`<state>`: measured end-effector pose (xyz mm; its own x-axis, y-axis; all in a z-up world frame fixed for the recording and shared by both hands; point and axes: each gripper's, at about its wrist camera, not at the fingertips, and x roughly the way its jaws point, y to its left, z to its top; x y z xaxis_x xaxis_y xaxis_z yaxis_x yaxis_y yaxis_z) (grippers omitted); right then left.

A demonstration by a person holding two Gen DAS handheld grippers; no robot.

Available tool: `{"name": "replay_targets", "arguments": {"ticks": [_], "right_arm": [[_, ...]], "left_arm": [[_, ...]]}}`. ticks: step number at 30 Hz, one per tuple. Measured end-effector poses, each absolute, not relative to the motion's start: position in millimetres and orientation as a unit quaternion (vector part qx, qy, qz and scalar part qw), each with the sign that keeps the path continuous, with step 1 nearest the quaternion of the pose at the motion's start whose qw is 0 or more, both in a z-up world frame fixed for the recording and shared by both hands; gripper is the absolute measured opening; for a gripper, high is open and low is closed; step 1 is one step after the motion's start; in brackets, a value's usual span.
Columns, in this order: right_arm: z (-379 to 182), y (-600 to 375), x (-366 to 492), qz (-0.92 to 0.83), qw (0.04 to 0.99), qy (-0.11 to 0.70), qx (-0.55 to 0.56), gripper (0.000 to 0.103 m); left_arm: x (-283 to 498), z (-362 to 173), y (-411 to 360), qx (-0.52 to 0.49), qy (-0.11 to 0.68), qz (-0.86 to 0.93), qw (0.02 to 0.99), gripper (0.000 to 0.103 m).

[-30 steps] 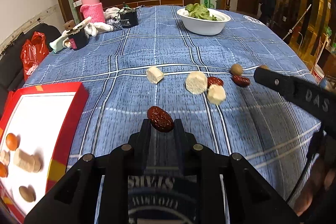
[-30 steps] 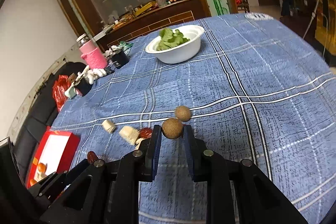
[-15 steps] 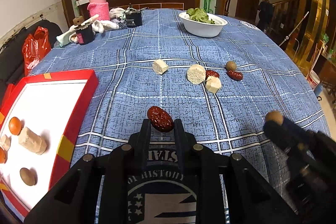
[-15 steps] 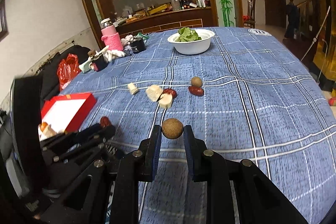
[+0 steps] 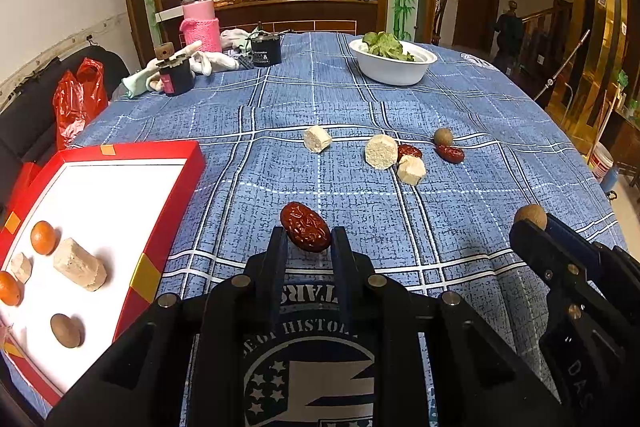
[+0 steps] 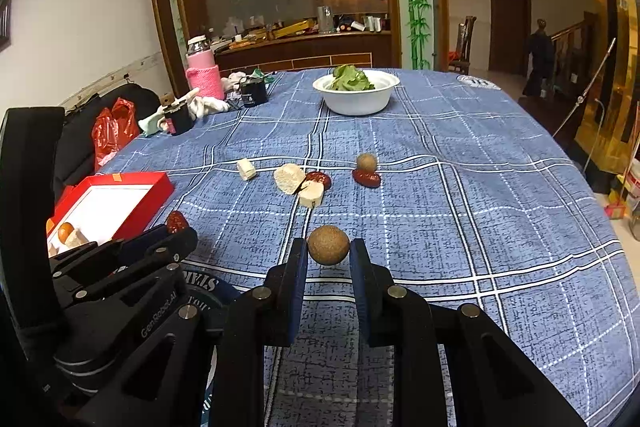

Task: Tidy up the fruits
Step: 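Lift the red date and brown kiwi off the table with both tools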

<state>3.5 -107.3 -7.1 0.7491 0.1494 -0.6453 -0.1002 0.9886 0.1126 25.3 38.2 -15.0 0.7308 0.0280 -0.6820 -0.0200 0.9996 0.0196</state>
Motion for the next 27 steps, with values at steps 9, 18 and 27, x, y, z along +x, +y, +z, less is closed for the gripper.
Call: {"name": "replay_targets", "arguments": {"ticks": [9,18,27], "right_arm": [[-4.2,-108.2,-1.9,0.054,0.940,0.337,0.028,0.022],[-1.9,-107.0,-4.6,0.047,0.943,0.328,0.025,0.022],[-1.4,-104.6,-5.8,0.042,0.944,0.326,0.019,0.022]], "left_arm": [[20.1,-11.2,41.4,0.001,0.351,0.022,0.936,0.019],[18.3,-10.3,44.1,-0.004,0.346,0.029,0.938,0.019],[16.3,-9.2,47.5,-0.011,0.341,0.034,0.939,0.019]]}}
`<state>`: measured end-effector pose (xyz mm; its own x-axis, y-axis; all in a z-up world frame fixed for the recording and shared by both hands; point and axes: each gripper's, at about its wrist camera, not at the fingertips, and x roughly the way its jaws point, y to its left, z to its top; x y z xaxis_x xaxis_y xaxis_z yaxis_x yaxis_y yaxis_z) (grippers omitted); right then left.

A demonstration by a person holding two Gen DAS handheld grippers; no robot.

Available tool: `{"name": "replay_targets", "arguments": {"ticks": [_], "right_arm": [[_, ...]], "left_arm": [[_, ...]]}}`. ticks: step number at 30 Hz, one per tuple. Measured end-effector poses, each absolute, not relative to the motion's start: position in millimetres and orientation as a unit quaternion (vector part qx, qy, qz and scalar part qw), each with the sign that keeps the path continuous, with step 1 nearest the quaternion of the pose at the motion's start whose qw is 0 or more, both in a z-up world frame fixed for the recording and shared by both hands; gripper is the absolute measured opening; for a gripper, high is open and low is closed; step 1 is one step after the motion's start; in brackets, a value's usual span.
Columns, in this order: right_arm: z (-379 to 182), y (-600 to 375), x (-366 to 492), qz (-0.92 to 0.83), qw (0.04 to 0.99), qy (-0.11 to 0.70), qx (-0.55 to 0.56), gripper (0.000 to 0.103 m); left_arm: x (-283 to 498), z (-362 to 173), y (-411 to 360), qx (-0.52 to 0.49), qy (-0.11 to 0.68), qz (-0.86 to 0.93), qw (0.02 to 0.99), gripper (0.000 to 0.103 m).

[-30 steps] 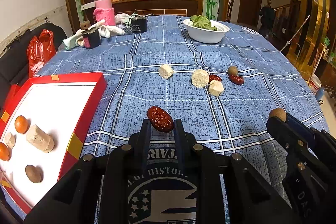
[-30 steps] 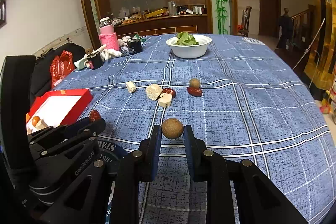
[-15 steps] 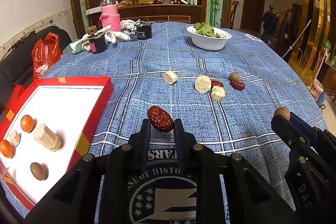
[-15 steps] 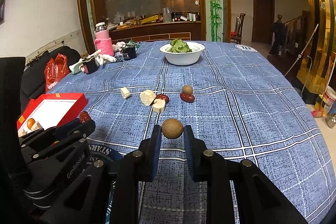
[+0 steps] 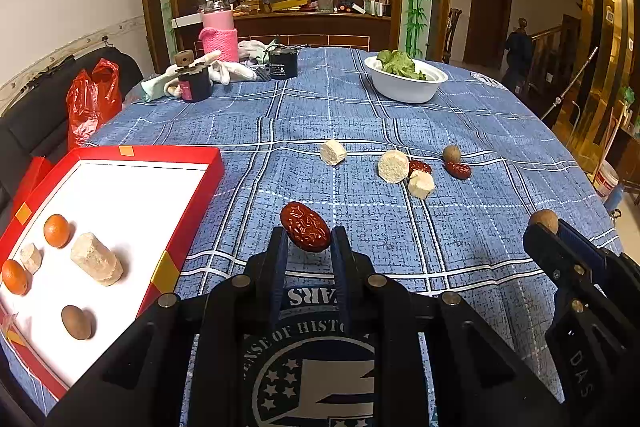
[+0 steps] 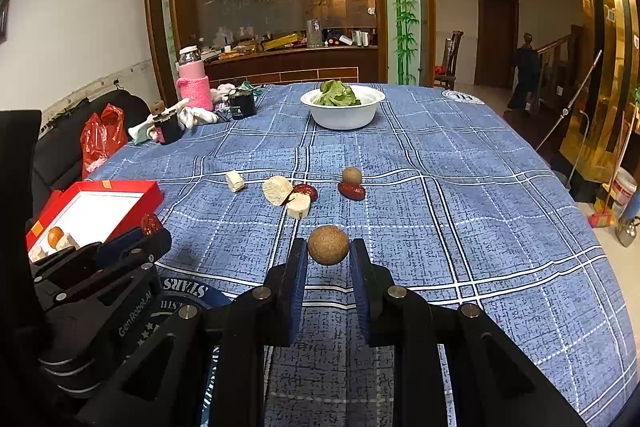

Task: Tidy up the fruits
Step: 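Lift the red date and brown kiwi off the table with both tools, then carry the date and kiwi over the red tray and open both tools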

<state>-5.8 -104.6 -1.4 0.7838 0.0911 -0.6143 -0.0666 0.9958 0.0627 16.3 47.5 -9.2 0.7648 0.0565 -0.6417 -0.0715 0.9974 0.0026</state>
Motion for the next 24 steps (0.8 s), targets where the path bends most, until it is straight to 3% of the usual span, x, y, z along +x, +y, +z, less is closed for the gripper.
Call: {"name": "replay_targets", "arguments": {"ticks": [13,24], "right_arm": [[3,-109,-14,0.045,0.951,0.304,0.028,0.022],[2,-76,-15,0.117,0.941,0.318,0.014,0.022]], "left_arm": [[-19,8,82,-0.040,0.320,0.036,0.946,0.019],[-41,27,175,-0.089,0.301,0.120,0.942,0.020]]}}
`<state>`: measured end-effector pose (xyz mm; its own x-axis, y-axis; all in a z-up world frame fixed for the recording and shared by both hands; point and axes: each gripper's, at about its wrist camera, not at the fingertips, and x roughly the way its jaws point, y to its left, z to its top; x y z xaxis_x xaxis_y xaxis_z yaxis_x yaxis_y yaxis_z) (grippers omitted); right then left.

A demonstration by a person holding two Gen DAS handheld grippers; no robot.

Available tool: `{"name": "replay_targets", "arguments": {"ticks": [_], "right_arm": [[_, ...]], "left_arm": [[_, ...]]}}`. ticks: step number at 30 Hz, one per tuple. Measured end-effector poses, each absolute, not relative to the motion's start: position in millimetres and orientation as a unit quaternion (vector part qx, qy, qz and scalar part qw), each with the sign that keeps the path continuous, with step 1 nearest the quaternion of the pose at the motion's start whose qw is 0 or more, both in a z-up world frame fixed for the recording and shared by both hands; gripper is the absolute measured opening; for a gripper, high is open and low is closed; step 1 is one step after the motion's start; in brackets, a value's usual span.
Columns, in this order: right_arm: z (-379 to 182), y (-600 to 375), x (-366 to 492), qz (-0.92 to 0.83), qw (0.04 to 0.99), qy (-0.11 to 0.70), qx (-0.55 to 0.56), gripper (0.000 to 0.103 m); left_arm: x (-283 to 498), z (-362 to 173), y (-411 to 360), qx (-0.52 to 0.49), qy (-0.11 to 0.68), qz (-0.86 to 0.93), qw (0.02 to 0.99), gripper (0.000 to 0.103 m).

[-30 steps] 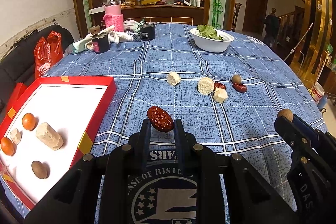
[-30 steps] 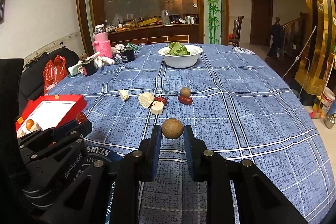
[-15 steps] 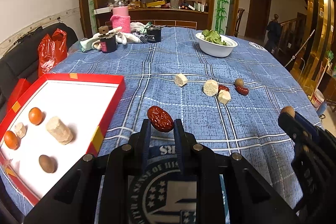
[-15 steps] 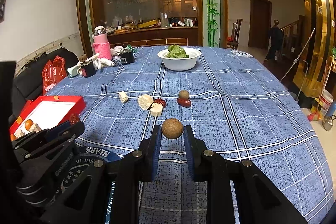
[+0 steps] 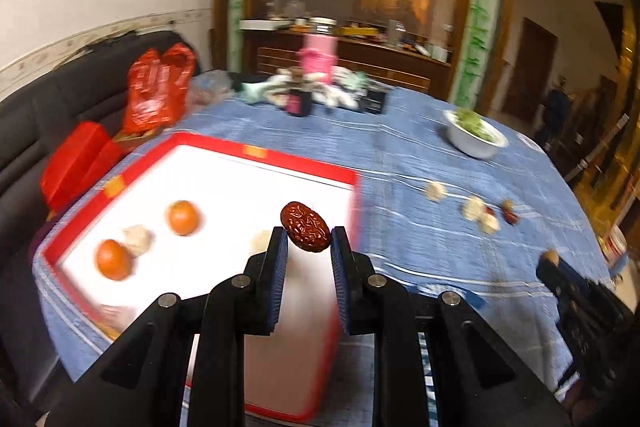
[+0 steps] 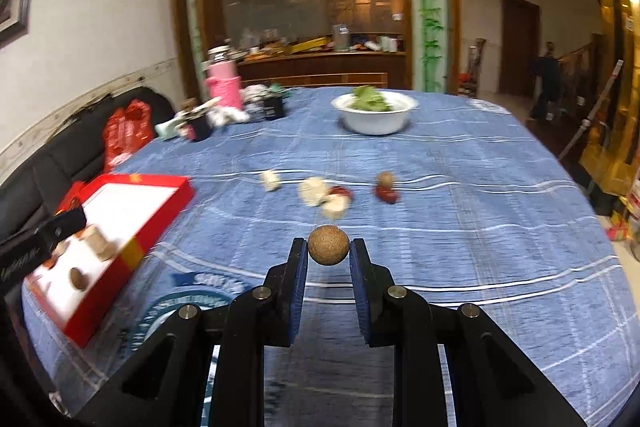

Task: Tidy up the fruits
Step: 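Carry the date and kiwi over the red tray and open both tools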

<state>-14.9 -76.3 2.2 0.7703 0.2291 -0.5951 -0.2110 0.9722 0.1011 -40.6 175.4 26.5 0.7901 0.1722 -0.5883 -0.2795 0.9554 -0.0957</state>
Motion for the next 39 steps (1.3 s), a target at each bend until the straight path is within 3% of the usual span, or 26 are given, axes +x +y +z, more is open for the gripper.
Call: {"name": "replay_targets", "arguments": {"ticks": [7,20,39], "right_arm": [[13,-6,-21,0.217,0.926,0.309,-0.008,0.022],[21,104,-16,0.329,0.891,0.308,-0.047,0.022],[14,151,44,0.341,0.869,0.357,-0.023,0.022]], "left_arm": [[-37,21,234,-0.106,0.312,0.185,0.926,0.020],[-30,8,271,-0.103,0.341,0.223,0.908,0.020],[16,9,297,-0.105,0.372,0.231,0.893,0.020]]}}
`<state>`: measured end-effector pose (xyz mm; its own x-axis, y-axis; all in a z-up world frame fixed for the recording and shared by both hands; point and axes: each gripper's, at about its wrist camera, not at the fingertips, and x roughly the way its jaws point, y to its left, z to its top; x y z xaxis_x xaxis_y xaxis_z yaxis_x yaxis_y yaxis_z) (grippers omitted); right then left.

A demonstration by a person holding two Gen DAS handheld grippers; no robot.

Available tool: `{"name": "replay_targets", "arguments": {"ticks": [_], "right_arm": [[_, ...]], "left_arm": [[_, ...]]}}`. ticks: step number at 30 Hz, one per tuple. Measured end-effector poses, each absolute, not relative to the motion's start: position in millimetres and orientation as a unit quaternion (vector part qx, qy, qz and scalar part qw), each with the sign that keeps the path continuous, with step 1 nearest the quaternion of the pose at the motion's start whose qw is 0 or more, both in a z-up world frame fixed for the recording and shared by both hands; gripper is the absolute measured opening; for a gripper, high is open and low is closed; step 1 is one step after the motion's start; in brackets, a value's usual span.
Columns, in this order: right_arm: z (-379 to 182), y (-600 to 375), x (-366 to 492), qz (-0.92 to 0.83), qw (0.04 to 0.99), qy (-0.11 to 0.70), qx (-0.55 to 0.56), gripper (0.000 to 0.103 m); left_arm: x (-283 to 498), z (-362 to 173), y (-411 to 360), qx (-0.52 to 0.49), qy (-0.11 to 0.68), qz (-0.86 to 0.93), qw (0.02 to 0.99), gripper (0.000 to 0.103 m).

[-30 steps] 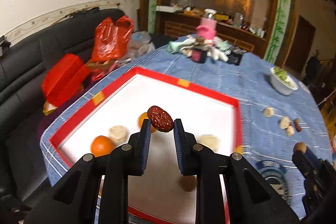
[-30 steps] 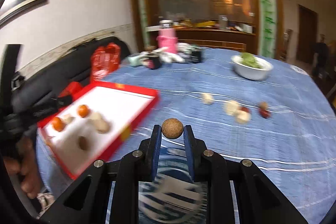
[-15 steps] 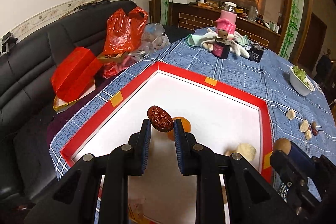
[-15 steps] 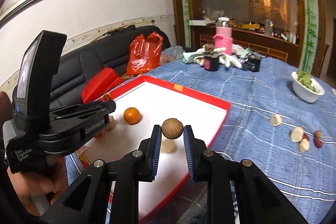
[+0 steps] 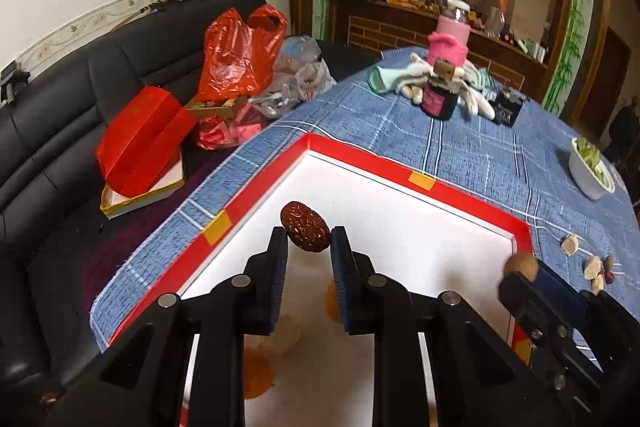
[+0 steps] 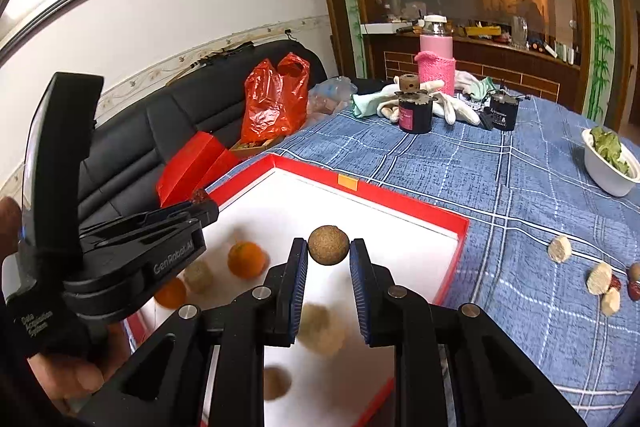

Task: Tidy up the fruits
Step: 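Carry the date and kiwi over the red tray and open both tools, then grasp a beige round cake with the right tool while the left grasps a white cylinder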

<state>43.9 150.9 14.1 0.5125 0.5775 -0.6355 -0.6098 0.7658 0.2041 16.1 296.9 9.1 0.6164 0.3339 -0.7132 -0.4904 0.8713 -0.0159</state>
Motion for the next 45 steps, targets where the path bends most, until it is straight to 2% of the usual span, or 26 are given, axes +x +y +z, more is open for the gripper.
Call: {"name": "replay_targets", "arguments": {"ticks": [31,35,37,38,39,40,41,42,45], "right_arm": [[-22,158,74,0.326,0.849,0.417,-0.008,0.023],[-23,158,76,0.323,0.846,0.424,-0.009,0.024],[-23,157,75,0.326,0.842,0.429,-0.009,0.031],[-22,155,73,0.329,0.843,0.426,-0.007,0.035],[-21,153,72,0.330,0.844,0.423,-0.006,0.042],[-19,151,71,0.331,0.845,0.421,-0.005,0.046],[-18,147,70,0.331,0.846,0.419,-0.003,0.047],[-17,143,69,0.330,0.847,0.418,-0.001,0.050],[-14,128,65,0.326,0.851,0.413,0.005,0.052]], "left_arm": [[35,-6,296,-0.064,0.402,0.255,0.877,0.020],[41,-11,296,-0.069,0.425,0.251,0.867,0.020],[42,-13,296,-0.069,0.436,0.251,0.862,0.021],[41,-13,296,-0.069,0.438,0.255,0.859,0.025],[40,-13,296,-0.068,0.439,0.263,0.856,0.036],[38,-12,295,-0.067,0.437,0.270,0.855,0.045],[36,-9,294,-0.063,0.435,0.279,0.854,0.061],[34,-7,294,-0.061,0.430,0.284,0.855,0.071],[26,0,290,-0.060,0.412,0.295,0.860,0.073]]}}
